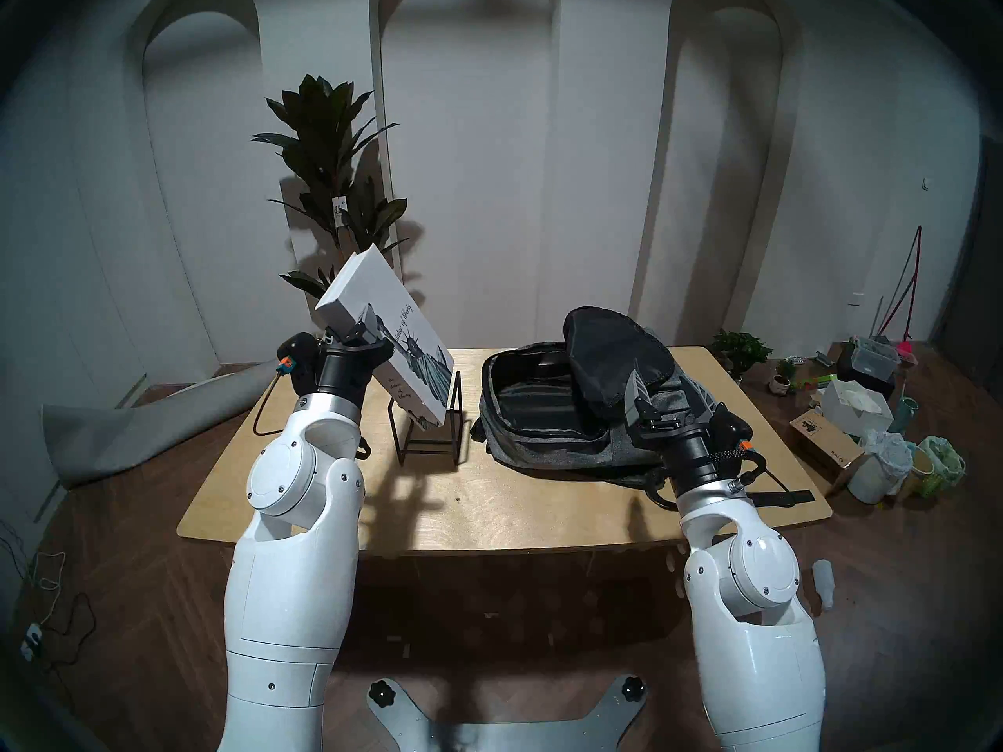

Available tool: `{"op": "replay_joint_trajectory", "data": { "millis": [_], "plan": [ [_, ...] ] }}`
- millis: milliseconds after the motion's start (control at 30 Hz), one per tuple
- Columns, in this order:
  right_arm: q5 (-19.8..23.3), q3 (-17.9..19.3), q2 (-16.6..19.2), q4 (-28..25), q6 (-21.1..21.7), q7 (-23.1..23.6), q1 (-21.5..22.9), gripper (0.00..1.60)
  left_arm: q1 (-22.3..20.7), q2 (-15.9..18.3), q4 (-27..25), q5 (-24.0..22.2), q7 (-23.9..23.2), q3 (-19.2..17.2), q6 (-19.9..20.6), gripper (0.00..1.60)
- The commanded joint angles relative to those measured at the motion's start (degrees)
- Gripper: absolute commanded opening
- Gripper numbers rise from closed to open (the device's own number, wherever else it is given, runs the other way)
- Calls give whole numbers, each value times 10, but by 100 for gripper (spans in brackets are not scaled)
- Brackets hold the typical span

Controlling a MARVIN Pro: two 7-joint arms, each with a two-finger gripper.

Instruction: Put the book into the bag and close the bag

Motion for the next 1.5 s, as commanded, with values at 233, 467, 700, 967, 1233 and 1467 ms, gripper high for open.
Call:
{"op": "replay_joint_trajectory", "data": {
  "millis": [233,467,700,967,1233,1467],
  "plan": [
    [-7,45,34,-27,90,-20,49,160,-3,-28,-106,14,57,20,20,0],
    [-8,100,60,-15,120,-28,82,160,-49,-43,-95,3,90,68,44,0],
    [5,151,79,-12,157,-37,103,160,-85,-53,-57,-10,116,121,37,0],
    [22,197,104,-8,180,-32,114,160,-130,-71,21,-9,145,170,9,0],
    [34,221,122,4,206,-20,119,160,-168,-90,98,1,185,189,-46,0],
    [44,225,129,16,221,-8,132,160,-198,-109,161,10,219,205,-91,0]
  ]
}}
